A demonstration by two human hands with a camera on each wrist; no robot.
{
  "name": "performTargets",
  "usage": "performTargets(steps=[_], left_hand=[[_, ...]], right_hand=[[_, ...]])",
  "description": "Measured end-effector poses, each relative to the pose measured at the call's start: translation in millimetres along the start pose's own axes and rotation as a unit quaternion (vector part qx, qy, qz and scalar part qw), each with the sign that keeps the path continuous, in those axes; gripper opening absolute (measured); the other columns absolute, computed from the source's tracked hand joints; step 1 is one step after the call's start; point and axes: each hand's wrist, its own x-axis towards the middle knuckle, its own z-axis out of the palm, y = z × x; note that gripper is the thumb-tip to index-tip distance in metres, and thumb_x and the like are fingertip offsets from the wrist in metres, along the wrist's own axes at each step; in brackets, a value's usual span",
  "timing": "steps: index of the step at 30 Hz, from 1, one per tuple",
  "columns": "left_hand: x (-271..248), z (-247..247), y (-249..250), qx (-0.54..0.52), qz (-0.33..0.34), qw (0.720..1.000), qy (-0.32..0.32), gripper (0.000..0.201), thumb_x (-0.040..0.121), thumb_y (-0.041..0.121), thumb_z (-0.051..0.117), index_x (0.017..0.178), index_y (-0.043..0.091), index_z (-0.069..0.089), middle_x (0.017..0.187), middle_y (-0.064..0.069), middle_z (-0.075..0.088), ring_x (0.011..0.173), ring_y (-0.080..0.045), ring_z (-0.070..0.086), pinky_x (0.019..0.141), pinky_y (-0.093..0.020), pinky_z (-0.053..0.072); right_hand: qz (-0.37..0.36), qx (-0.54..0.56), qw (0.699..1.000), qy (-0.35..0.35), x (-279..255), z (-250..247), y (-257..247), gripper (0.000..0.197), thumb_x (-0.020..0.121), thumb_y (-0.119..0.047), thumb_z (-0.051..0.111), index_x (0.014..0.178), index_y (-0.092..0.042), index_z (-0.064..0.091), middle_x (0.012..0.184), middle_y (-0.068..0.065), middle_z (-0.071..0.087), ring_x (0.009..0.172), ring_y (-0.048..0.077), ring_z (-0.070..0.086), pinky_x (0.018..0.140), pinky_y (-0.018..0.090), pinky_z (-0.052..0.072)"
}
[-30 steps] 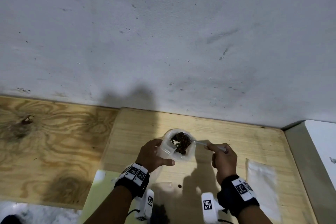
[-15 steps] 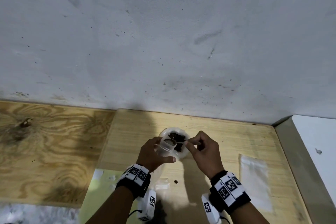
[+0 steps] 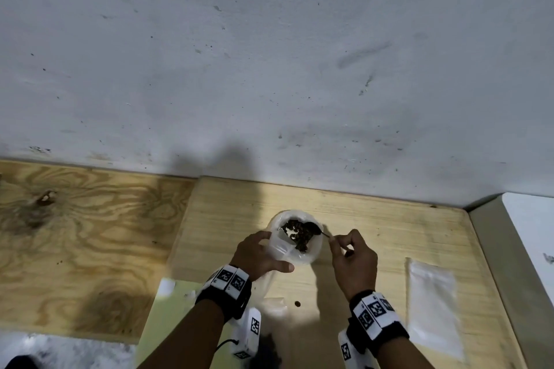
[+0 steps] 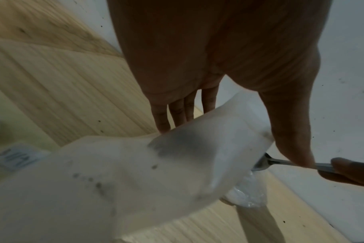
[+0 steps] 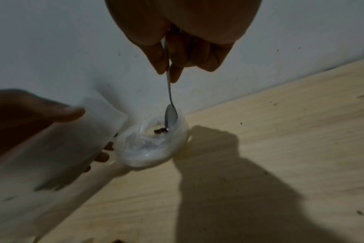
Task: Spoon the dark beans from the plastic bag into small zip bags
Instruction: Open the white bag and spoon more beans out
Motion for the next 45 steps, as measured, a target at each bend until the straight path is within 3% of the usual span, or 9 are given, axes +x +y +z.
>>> performTargets(steps=[7,11,16,21,24,27,31,35,45], left_hand=[[9.2,4.7,0.7,0.001,-0.003,1.000,-0.018,0.099,0.031,0.055,0.091,0.122,0.026,0.062,0.112,0.012,0.068,0.102,-0.008,0.064,0.088,-0.028,0.055],[11.8,6.8,0.6,-0.015,-0.014,1.000,-0.011,0.106,0.027,0.057,0.091,0.124,0.025,0.062,0.116,0.010,0.068,0.104,-0.008,0.064,0.091,-0.031,0.055],[13.2,9.7,0.0,-0.045,-0.019,0.999,-0.010,0.105,0.026,0.055,0.093,0.122,0.025,0.062,0.113,0.010,0.069,0.102,-0.008,0.065,0.091,-0.034,0.056],[12.7,8.4,-2.1,-0.047,-0.002,0.999,-0.012,0.097,0.031,0.049,0.095,0.120,0.025,0.063,0.112,0.010,0.070,0.101,-0.008,0.066,0.091,-0.033,0.056],[8.1,5.9,-0.2,-0.039,0.017,0.999,0.006,0.088,0.038,0.040,0.097,0.117,0.025,0.061,0.114,0.011,0.065,0.101,-0.009,0.064,0.084,-0.026,0.055],[2.9,5.5,-1.6,-0.020,0.035,0.999,0.031,0.094,0.035,0.050,0.094,0.119,0.025,0.059,0.117,0.008,0.059,0.101,-0.009,0.061,0.079,-0.020,0.052],[-8.2,9.6,-6.2,0.042,0.053,0.997,0.037,0.094,0.041,0.056,0.091,0.123,0.025,0.058,0.118,0.007,0.055,0.099,-0.006,0.054,0.067,-0.003,0.034],[-17.9,19.4,-9.2,0.068,0.068,0.994,0.045,0.099,0.039,0.071,0.084,0.124,0.027,0.059,0.122,0.009,0.055,0.103,-0.004,0.053,0.081,-0.014,0.044],[-28.1,46.8,5.1,0.056,0.072,0.993,0.069,0.096,0.046,0.063,0.087,0.129,0.025,0.057,0.126,0.008,0.057,0.107,-0.007,0.055,0.087,-0.021,0.044]], right_hand=[[0.052,0.000,0.998,-0.018,5.0,5.2,14.4,0.037,0.085,-0.011,0.073,0.067,-0.020,0.041,0.054,-0.008,0.051,0.040,0.008,0.040,0.049,0.028,0.036],[0.102,0.037,0.993,-0.037,6.8,4.4,20.0,0.031,0.083,-0.005,0.074,0.068,-0.007,0.046,0.059,0.001,0.052,0.052,0.006,0.044,0.051,0.019,0.036],[0.206,0.095,0.973,-0.055,5.3,23.3,21.7,0.033,0.076,-0.007,0.077,0.063,-0.012,0.048,0.063,0.003,0.055,0.062,0.019,0.051,0.063,0.033,0.042],[0.287,0.161,0.944,-0.030,14.4,24.6,28.5,0.033,0.073,-0.008,0.079,0.064,-0.015,0.048,0.064,0.007,0.049,0.063,0.019,0.045,0.061,0.032,0.038],[0.279,0.170,0.945,-0.029,20.0,14.4,27.9,0.031,0.074,-0.010,0.080,0.066,-0.014,0.050,0.062,0.005,0.048,0.059,0.019,0.043,0.058,0.031,0.035],[0.253,0.184,0.950,-0.028,21.9,0.6,24.9,0.030,0.076,-0.008,0.079,0.066,-0.012,0.051,0.058,0.004,0.045,0.055,0.018,0.039,0.056,0.030,0.033],[0.221,0.231,0.947,-0.026,17.9,-18.8,15.3,0.033,0.079,0.000,0.074,0.065,-0.012,0.047,0.054,0.004,0.038,0.050,0.016,0.031,0.052,0.027,0.027],[0.207,0.253,0.944,-0.043,8.7,-34.9,12.2,0.032,0.082,0.000,0.072,0.066,-0.011,0.047,0.054,0.005,0.037,0.044,0.015,0.027,0.045,0.024,0.023],[0.148,0.239,0.958,-0.058,-13.5,-52.0,20.7,0.035,0.081,-0.002,0.076,0.067,-0.009,0.044,0.060,0.010,0.044,0.050,0.018,0.034,0.049,0.026,0.029]])
